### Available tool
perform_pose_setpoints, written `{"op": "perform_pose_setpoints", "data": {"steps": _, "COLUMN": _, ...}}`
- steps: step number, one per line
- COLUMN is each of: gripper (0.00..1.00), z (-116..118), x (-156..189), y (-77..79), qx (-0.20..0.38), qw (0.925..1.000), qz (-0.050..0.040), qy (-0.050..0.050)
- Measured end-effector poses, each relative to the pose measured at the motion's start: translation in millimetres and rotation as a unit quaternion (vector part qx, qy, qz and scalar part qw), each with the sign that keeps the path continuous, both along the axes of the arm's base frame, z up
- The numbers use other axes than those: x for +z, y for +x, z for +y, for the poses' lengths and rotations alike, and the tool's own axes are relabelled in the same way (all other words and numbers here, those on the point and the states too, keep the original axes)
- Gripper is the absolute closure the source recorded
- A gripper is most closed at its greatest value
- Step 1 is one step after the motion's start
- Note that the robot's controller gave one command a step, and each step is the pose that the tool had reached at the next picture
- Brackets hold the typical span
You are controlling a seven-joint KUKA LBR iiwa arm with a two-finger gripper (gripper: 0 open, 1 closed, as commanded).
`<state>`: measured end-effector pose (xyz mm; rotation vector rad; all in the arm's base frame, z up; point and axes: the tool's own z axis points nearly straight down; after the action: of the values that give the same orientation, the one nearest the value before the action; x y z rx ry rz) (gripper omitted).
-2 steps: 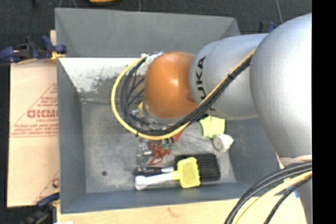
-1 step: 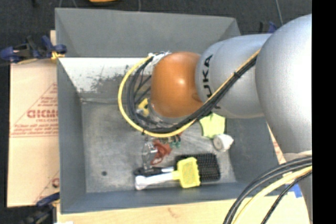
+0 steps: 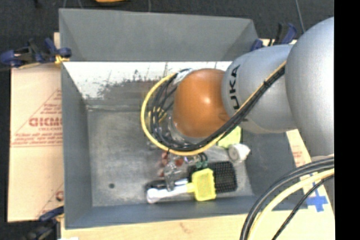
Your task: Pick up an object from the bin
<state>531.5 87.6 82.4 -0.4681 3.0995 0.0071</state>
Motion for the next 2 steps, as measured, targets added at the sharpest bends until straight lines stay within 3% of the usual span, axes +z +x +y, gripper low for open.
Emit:
{"op": "perform_pose_setpoints", "data": {"steps": 1, "gripper": 0.00, "z": -20, "x": 0, "y": 6.6, "qx": 0.077, "qw": 0.9970, "qz": -0.0022, "qy": -0.001}}
{"op": "perform_pose_setpoints", "data": {"steps": 2, "gripper": 1.00, "z": -39, "x": 13, "y": -0.6, "qx": 0.118, "qw": 0.9930, "qz": -0.0002, "qy": -0.002}}
